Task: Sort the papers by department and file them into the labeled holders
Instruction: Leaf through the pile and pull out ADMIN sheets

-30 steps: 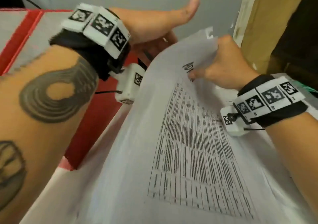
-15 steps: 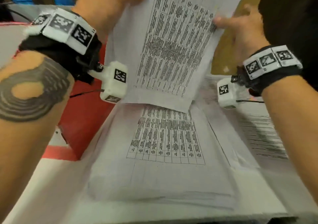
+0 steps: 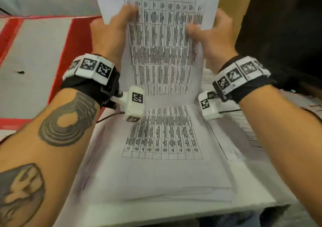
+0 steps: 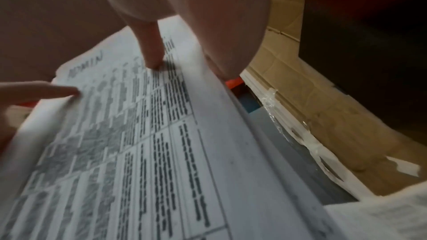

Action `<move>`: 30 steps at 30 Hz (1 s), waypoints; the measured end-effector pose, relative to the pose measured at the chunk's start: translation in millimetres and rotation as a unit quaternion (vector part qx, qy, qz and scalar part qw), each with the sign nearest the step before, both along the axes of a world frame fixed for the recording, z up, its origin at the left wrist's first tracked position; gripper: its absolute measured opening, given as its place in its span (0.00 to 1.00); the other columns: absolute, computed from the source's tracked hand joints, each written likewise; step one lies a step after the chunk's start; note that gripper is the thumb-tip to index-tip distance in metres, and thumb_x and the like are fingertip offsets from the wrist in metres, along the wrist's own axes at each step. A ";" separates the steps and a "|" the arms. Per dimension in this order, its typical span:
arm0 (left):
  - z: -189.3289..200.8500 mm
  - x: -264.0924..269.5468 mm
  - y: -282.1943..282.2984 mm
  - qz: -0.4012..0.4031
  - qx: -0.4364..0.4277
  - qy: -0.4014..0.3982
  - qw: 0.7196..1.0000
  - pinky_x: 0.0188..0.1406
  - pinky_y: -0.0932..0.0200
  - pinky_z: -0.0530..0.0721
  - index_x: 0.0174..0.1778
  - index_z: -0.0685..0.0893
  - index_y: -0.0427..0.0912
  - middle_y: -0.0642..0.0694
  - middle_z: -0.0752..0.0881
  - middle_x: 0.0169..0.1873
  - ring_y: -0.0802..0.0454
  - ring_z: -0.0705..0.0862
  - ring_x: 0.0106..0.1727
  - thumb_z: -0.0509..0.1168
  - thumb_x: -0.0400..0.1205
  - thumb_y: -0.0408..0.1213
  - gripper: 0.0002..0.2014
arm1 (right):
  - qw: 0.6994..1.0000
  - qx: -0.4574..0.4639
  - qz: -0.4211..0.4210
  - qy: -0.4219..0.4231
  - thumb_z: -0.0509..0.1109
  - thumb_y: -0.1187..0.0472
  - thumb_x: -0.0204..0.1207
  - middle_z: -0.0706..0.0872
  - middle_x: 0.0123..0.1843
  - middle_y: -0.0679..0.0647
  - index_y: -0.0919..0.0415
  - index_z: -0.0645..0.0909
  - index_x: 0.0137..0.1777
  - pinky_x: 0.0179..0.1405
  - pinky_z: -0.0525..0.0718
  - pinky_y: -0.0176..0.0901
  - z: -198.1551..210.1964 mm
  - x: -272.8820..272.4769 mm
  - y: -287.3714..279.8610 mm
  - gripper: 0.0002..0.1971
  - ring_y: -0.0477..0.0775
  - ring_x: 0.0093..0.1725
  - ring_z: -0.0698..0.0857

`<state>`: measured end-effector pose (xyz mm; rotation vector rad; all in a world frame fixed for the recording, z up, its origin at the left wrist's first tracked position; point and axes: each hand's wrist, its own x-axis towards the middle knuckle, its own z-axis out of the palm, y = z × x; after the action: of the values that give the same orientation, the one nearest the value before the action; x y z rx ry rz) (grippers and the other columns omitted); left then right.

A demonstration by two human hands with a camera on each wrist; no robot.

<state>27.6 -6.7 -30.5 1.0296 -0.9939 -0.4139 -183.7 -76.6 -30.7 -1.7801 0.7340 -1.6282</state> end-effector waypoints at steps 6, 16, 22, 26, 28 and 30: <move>28.9 -4.4 12.2 -0.005 -0.016 -0.076 0.997 0.42 0.69 0.77 0.29 0.81 0.59 0.78 0.80 0.24 0.76 0.76 0.29 0.74 0.80 0.44 0.14 | 1.000 -0.020 -0.022 -0.004 0.78 0.52 0.76 0.91 0.62 0.54 0.64 0.81 0.67 0.66 0.89 0.55 25.7 3.6 -3.1 0.24 0.50 0.62 0.91; 10.3 4.1 9.0 -0.009 -0.015 -0.036 0.999 0.46 0.70 0.86 0.59 0.83 0.47 0.59 0.92 0.49 0.69 0.90 0.49 0.81 0.75 0.43 0.19 | 0.998 0.056 0.020 -0.009 0.77 0.71 0.77 0.91 0.62 0.55 0.64 0.79 0.69 0.64 0.90 0.52 10.5 2.8 0.3 0.22 0.51 0.60 0.92; -19.8 9.8 5.4 -0.063 0.076 0.014 0.995 0.61 0.42 0.90 0.63 0.89 0.45 0.52 0.94 0.53 0.50 0.93 0.56 0.83 0.70 0.47 0.26 | 0.990 0.135 0.039 0.027 0.74 0.71 0.80 0.92 0.62 0.52 0.64 0.84 0.69 0.69 0.88 0.51 -24.6 4.1 -1.8 0.17 0.49 0.62 0.91; -3.5 3.3 2.6 -0.040 0.059 -0.008 0.997 0.53 0.66 0.89 0.58 0.87 0.47 0.56 0.92 0.49 0.70 0.90 0.47 0.80 0.76 0.44 0.17 | 0.990 0.132 0.044 -0.022 0.74 0.70 0.80 0.92 0.62 0.53 0.62 0.84 0.68 0.67 0.89 0.54 -12.8 5.6 -6.1 0.16 0.51 0.62 0.92; -6.6 2.0 3.3 -0.032 0.075 -0.009 0.997 0.60 0.62 0.87 0.53 0.85 0.50 0.58 0.91 0.49 0.70 0.89 0.48 0.80 0.76 0.44 0.14 | 0.985 0.159 0.054 -0.035 0.78 0.67 0.76 0.92 0.63 0.54 0.63 0.83 0.69 0.68 0.88 0.59 -20.0 6.1 -8.6 0.21 0.55 0.63 0.91; -22.9 4.3 0.9 -0.044 0.103 0.001 0.994 0.69 0.49 0.84 0.62 0.86 0.48 0.57 0.92 0.55 0.61 0.88 0.56 0.83 0.71 0.48 0.25 | 0.977 0.206 0.061 0.005 0.87 0.59 0.62 0.91 0.65 0.54 0.61 0.81 0.71 0.71 0.85 0.65 -40.3 6.7 -9.8 0.36 0.57 0.65 0.90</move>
<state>31.9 -5.8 -53.4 1.1730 -1.0124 -0.5992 -177.0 -86.5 -71.1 -1.5019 0.8757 -1.2760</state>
